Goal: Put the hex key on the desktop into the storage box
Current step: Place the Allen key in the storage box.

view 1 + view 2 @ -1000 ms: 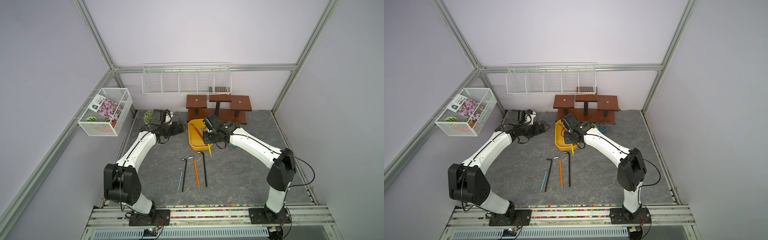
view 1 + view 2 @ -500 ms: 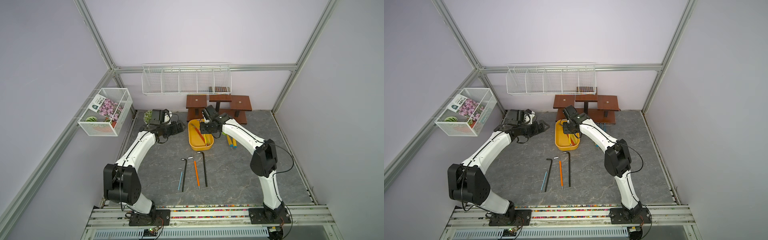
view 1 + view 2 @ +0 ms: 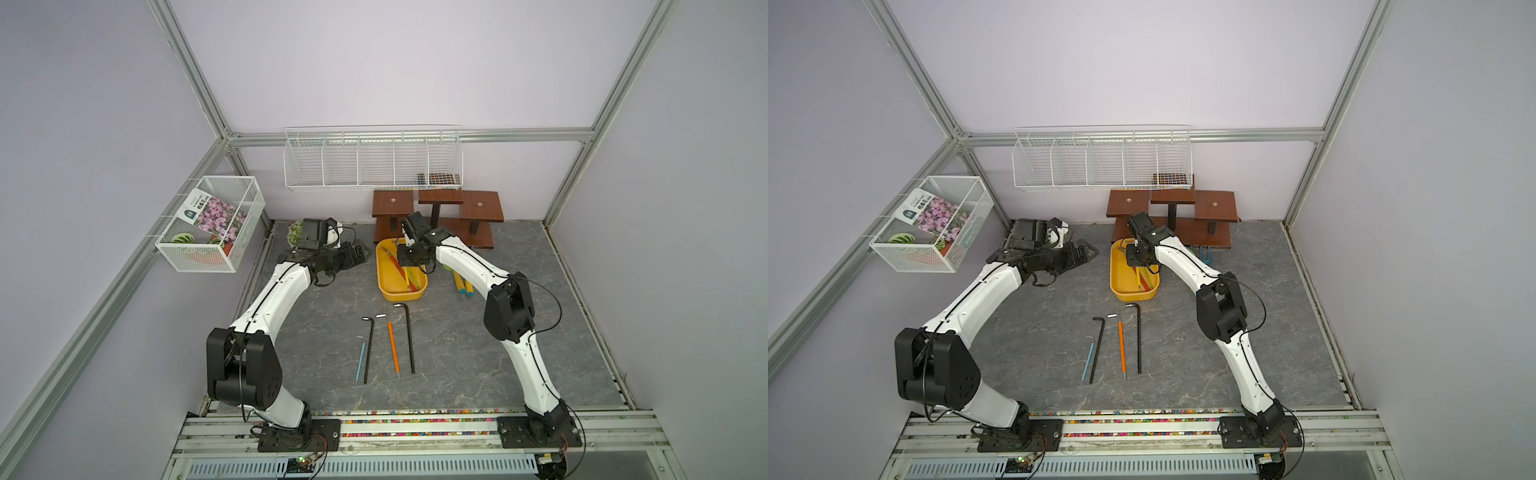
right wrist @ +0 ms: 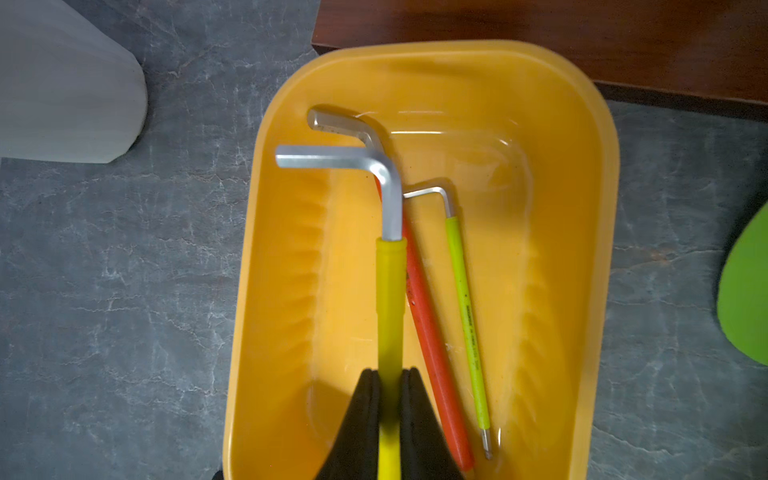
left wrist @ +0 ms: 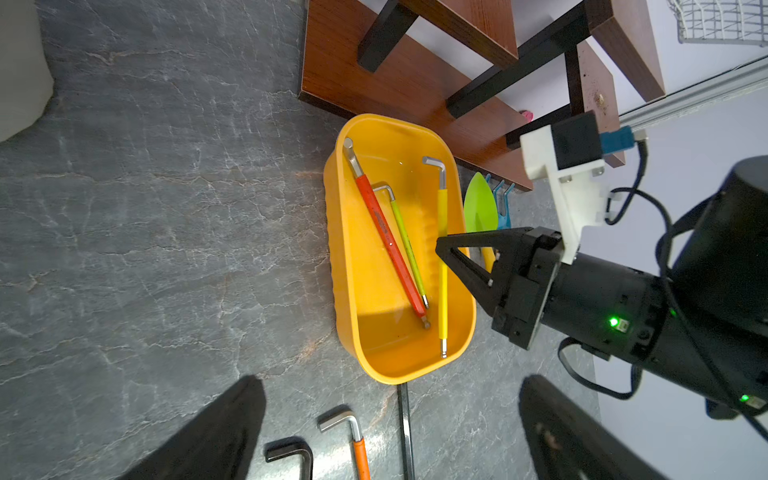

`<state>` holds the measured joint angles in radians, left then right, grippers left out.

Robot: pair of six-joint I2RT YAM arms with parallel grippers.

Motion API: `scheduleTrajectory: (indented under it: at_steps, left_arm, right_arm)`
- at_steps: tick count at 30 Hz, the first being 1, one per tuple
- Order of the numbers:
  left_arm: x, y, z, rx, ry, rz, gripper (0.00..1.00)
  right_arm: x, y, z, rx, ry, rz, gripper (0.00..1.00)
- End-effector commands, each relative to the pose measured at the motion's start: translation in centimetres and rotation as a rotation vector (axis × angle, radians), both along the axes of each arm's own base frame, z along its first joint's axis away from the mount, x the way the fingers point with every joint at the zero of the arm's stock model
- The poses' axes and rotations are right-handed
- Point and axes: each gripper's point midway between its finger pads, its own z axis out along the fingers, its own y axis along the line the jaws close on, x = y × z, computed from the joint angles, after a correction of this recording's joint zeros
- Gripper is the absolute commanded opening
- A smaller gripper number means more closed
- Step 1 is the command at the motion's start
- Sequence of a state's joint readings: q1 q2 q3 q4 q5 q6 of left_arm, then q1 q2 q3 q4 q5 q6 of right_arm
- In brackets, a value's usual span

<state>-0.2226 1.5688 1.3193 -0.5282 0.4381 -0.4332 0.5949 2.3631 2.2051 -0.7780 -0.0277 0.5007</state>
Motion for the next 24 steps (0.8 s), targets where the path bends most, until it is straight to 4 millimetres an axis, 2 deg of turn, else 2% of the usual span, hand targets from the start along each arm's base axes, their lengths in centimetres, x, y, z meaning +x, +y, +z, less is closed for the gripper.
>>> scheduleTrajectory:
  at_steps: [1, 5, 11, 16, 24]
  left_arm:
    - [0.0, 0.0, -0.1, -0.012, -0.002, -0.006, 1.0]
    - [0.0, -0.1, -0.2, -0.012, -0.006, -0.009, 1.0]
    - [-0.1, -0.1, 0.3, -0.016, -0.035, -0.017, 1.0]
    - [-0.4, 0.1, 1.1, -0.012, -0.082, -0.016, 1.0]
    - [-1.5, 0.7, 1.7, 0.005, -0.107, -0.004, 1.0]
  right_arm:
    - [0.5, 0.5, 1.1, 0.032, -0.028, 0.022, 0.22]
    - [0.0, 0.6, 2.0, 0.045, -0.025, 0.042, 0.38]
    - [-1.5, 0.2, 5.1, 0.067, -0.054, 0.064, 0.52]
    - [-4.2, -0.6, 7.1, 0.05, -0.096, 0.07, 0.57]
    - [-9.4, -0.6, 6.8, -0.012, -0.113, 0.105, 0.59]
